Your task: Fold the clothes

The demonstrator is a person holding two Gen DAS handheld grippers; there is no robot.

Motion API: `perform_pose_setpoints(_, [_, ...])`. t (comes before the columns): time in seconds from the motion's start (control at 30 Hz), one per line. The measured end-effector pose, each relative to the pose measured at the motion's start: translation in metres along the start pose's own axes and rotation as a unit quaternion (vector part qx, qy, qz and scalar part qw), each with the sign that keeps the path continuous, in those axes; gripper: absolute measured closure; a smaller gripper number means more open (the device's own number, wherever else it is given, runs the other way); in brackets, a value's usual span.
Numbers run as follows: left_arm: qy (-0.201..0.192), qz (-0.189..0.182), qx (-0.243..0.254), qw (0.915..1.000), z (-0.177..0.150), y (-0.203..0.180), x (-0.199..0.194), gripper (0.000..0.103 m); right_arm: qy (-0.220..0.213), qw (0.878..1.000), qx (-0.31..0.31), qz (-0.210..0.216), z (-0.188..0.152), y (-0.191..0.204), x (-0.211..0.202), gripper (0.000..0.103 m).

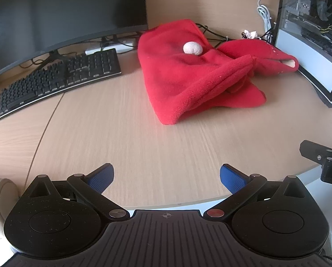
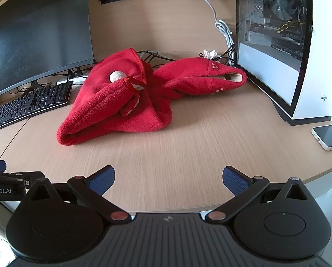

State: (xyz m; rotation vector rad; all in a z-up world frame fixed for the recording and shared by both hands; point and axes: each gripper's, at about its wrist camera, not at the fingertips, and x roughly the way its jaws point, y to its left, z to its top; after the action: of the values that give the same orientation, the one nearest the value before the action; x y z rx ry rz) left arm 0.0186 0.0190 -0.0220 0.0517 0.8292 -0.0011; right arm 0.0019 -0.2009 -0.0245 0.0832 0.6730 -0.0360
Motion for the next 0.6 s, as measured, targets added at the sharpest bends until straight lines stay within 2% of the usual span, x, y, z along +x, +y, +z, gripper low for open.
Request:
perform_pose_setpoints(0.3, [0.004, 0.003, 0.018, 0.9998, 0.0, -0.01, 0.002, 0.0, 0.012, 1.0, 0.003, -0.004, -0.002, -0.009, 0.003, 0.0])
perform_pose_setpoints(0.6, [0.025, 0.007, 0.026, 0.9993, 0.002, -0.016, 0.015, 0.0, 0.027, 0.999, 0.017, -0.001, -0.001, -0.022, 0.017, 0.0])
